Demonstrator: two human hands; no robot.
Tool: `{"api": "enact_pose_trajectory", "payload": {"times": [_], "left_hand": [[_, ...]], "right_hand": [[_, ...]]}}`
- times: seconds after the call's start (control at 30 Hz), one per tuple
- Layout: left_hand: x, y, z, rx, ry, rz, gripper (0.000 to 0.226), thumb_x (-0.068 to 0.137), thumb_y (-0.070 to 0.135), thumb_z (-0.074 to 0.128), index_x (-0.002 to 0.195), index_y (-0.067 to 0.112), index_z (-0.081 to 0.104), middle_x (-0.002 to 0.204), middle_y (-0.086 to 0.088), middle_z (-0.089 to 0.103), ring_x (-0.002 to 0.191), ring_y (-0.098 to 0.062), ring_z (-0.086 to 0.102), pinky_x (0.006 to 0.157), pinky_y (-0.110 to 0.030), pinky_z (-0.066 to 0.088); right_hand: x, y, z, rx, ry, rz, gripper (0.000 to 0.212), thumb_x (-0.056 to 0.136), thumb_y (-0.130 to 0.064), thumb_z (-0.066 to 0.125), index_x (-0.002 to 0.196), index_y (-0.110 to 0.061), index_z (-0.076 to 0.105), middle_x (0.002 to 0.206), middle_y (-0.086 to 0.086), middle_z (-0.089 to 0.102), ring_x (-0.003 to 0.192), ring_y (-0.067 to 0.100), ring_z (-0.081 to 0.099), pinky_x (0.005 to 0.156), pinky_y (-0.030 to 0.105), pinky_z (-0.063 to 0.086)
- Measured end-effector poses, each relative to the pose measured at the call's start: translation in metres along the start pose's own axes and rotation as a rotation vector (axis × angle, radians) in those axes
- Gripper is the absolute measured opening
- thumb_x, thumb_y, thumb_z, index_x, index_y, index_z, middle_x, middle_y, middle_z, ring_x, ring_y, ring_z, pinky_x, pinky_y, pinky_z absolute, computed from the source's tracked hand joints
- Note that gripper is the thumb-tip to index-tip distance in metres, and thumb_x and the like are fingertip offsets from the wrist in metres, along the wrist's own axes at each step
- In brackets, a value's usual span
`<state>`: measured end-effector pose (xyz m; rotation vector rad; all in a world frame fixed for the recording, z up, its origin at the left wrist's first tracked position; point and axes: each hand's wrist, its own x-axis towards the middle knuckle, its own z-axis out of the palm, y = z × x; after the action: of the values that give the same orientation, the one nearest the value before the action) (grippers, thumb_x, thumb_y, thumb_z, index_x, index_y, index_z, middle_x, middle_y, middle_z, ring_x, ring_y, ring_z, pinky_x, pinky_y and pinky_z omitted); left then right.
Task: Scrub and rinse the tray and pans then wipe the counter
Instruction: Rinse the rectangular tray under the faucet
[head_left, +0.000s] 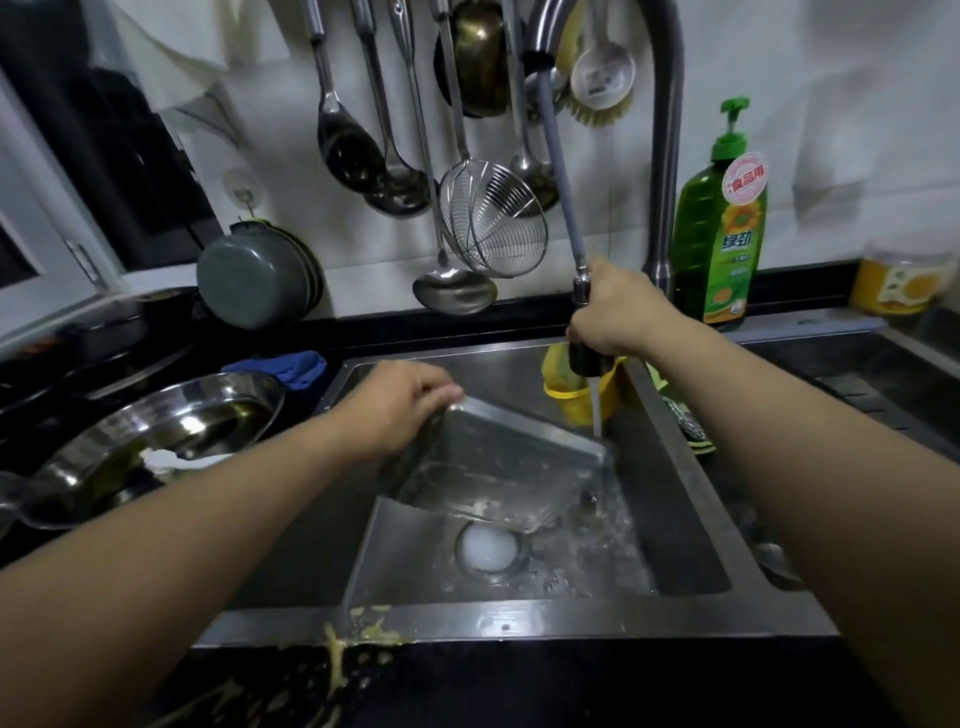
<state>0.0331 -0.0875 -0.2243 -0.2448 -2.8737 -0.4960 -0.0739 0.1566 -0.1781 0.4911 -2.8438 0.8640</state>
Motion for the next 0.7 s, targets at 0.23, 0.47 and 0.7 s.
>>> {"api": "enact_pose_trajectory", "payload": {"times": [0.23,0.47,0.7], "left_hand": [[-0.004,-0.036,-0.011,-0.599,0.096,-0.588,0.036,0.102,0.034,0.062,0.083,0.005,0.073,0.064,-0.005,0.067,0.063,-0.024,0.058,0.066,-0.032,0.05],[-0.008,-0.05,0.017,-0.885,0.006,-0.737,0.026,0.106,0.02,0.054,0.118,0.001,0.066,0.113,-0.021,0.074,0.11,-0.036,0.07,0.101,-0.055,0.053],[-0.001,-0.044,0.036,-0.98,0.021,-0.711,0.028,0.108,0.01,0.045,0.117,-0.005,0.067,0.104,-0.02,0.074,0.093,-0.029,0.071,0.088,-0.045,0.058]], "right_hand": [[0.011,-0.022,0.019,0.208,0.002,0.032,0.045,0.076,-0.017,0.078,0.113,-0.015,0.052,0.107,0.011,0.061,0.099,0.032,0.059,0.079,0.043,0.056],[0.018,-0.061,0.046,0.51,-0.095,0.066,0.039,0.073,-0.009,0.081,0.101,-0.014,0.054,0.102,0.013,0.064,0.092,0.033,0.066,0.066,0.049,0.063],[0.016,-0.074,0.053,0.657,-0.166,0.051,0.036,0.076,-0.003,0.078,0.107,-0.008,0.061,0.096,0.013,0.07,0.09,0.032,0.069,0.066,0.054,0.062]]}}
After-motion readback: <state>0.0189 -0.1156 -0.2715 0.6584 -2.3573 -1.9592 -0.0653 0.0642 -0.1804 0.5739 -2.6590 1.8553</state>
